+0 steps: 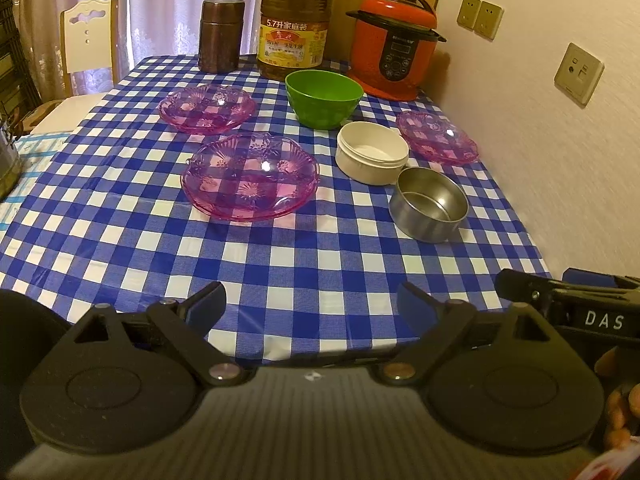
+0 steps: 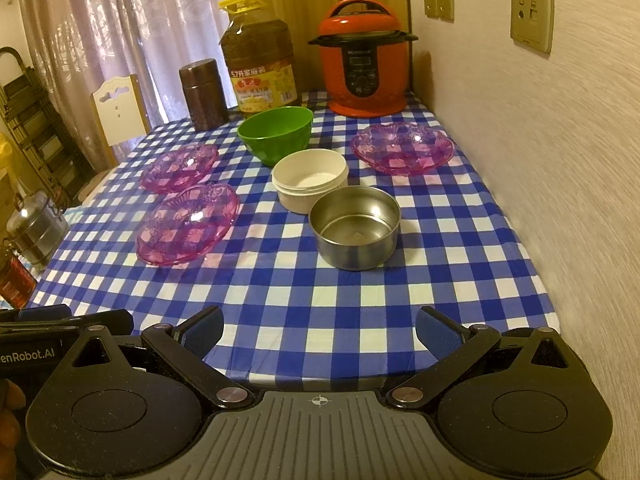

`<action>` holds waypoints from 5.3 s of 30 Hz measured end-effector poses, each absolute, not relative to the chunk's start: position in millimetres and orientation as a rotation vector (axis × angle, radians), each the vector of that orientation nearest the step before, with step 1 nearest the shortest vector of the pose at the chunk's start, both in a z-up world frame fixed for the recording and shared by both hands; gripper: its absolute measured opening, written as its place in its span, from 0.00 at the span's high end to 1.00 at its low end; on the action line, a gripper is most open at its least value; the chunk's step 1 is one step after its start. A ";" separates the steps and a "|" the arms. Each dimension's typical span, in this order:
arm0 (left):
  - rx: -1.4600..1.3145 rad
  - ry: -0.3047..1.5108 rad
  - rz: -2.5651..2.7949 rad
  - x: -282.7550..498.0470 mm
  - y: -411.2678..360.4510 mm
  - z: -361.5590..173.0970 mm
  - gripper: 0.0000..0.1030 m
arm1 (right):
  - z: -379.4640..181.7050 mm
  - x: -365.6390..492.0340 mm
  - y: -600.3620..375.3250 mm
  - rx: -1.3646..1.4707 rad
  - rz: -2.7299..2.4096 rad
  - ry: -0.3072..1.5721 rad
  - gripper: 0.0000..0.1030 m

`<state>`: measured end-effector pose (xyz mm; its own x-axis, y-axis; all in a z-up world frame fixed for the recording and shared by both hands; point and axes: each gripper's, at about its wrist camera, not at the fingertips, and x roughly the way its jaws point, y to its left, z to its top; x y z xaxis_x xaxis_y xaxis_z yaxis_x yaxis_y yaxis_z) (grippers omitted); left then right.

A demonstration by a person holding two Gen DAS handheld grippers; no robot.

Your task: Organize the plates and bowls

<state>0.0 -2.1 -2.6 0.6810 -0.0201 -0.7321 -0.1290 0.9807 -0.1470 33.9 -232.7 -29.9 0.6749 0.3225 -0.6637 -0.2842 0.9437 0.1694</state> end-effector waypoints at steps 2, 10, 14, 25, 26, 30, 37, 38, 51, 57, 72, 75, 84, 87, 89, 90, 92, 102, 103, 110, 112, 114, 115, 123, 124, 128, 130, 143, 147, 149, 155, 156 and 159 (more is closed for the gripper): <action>-0.192 0.821 0.062 -0.1 -2.6 -2.6 0.11 | -29.9 34.0 -232.6 0.053 0.342 0.757 0.01; -0.191 0.821 0.059 -0.2 -4.7 -2.9 0.12 | -30.3 33.9 -232.8 0.053 0.342 0.758 0.01; -0.192 0.822 0.058 0.3 -6.0 -3.4 0.12 | -30.4 34.0 -232.9 0.051 0.343 0.757 0.01; -0.197 0.823 0.053 0.4 -5.9 -2.9 0.12 | -30.9 33.6 -232.7 0.053 0.342 0.760 0.01; -0.198 0.823 0.052 0.5 -5.9 -2.9 0.12 | -31.3 33.4 -233.0 0.052 0.343 0.761 0.01; -0.201 0.825 0.050 0.1 -5.4 -2.5 0.12 | -31.6 33.3 -232.8 0.052 0.342 0.762 0.01; -0.202 0.825 0.051 0.2 -6.5 -2.7 0.12 | -31.8 33.0 -233.1 0.053 0.342 0.764 0.01; -0.201 0.825 0.051 0.1 -6.2 -2.7 0.12 | -31.9 33.0 -233.0 0.052 0.342 0.763 0.01; -0.203 0.825 0.051 0.0 -6.0 -2.9 0.12 | -31.7 32.8 -232.9 0.053 0.342 0.766 0.01; -0.203 0.825 0.050 0.1 -7.1 -2.9 0.12 | -31.6 33.0 -232.6 0.053 0.342 0.766 0.01; -0.267 0.821 0.054 9.9 1.3 -2.6 0.12 | -30.4 41.8 -228.7 0.094 0.354 0.765 0.01; -0.288 0.821 0.063 18.6 13.2 -3.1 0.11 | -29.6 48.8 -224.8 0.110 0.362 0.758 0.01; -0.355 0.779 0.131 54.2 67.6 -8.5 0.12 | -31.6 86.1 -196.1 0.136 0.409 0.754 0.01; -0.373 0.764 0.152 70.5 85.9 -12.5 0.11 | -35.1 104.0 -181.1 0.151 0.430 0.750 0.01; -0.371 0.755 0.158 83.0 99.6 -16.0 0.12 | -40.0 117.8 -170.5 0.161 0.440 0.757 0.01; -0.364 0.752 0.167 89.5 106.1 -18.1 0.12 | -42.9 124.6 -165.4 0.166 0.448 0.762 0.01; -0.345 0.753 0.175 101.2 115.2 -23.7 0.11 | -48.9 137.1 -155.0 0.175 0.458 0.768 0.01; -0.363 0.832 0.201 152.8 155.7 -70.3 0.21 | -87.9 196.8 -116.2 0.193 0.503 0.834 0.23; -0.361 0.836 0.203 156.2 157.0 -73.8 0.23 | -92.2 202.0 -113.1 0.189 0.508 0.841 0.27; -0.349 0.850 0.203 171.7 160.9 -95.5 0.45 | -117.0 231.8 -98.7 0.209 0.543 0.885 0.44; -0.356 0.853 0.203 173.7 161.1 -98.9 0.52 | -119.7 235.9 -94.9 0.216 0.545 0.892 0.49; -0.353 0.857 0.204 176.0 160.6 -101.5 0.60 | -121.6 238.0 -92.6 0.228 0.552 0.897 0.55; -0.353 0.859 0.206 176.6 161.0 -102.9 0.63 | -122.4 238.4 -91.3 0.229 0.555 0.899 0.58; -0.357 0.875 0.222 178.6 161.7 -109.2 0.81 | -126.3 241.0 -86.7 0.248 0.525 0.924 0.88; -0.354 0.874 0.222 178.4 161.7 -108.9 0.84 | -126.4 240.9 -87.1 0.250 0.526 0.924 0.89; -0.346 0.871 0.227 177.7 159.8 -107.7 0.89 | -125.4 239.7 -86.5 0.246 0.527 0.919 0.90; -0.328 0.867 0.233 177.1 157.5 -105.4 0.89 | -123.8 238.8 -86.4 0.249 0.527 0.918 0.90; -0.309 0.789 0.223 182.5 151.7 -64.7 0.89 | -83.2 238.7 -91.3 0.236 0.527 0.838 0.90; -0.289 0.756 0.223 195.0 156.9 -49.3 0.89 | -68.6 247.3 -88.2 0.236 0.550 0.808 0.90; -0.290 0.737 0.232 201.5 161.4 -44.3 0.89 | -62.5 254.1 -84.0 0.228 0.561 0.792 0.90; -0.294 0.702 0.268 221.6 176.8 -42.2 0.89 | -55.4 277.7 -62.8 0.202 0.589 0.759 0.90; -0.296 0.697 0.270 224.3 180.4 -42.3 0.89 | -55.5 281.3 -59.2 0.195 0.594 0.755 0.90; -0.307 0.687 0.280 234.9 190.9 -44.0 0.89 | -55.3 296.9 -47.2 0.185 0.606 0.752 0.90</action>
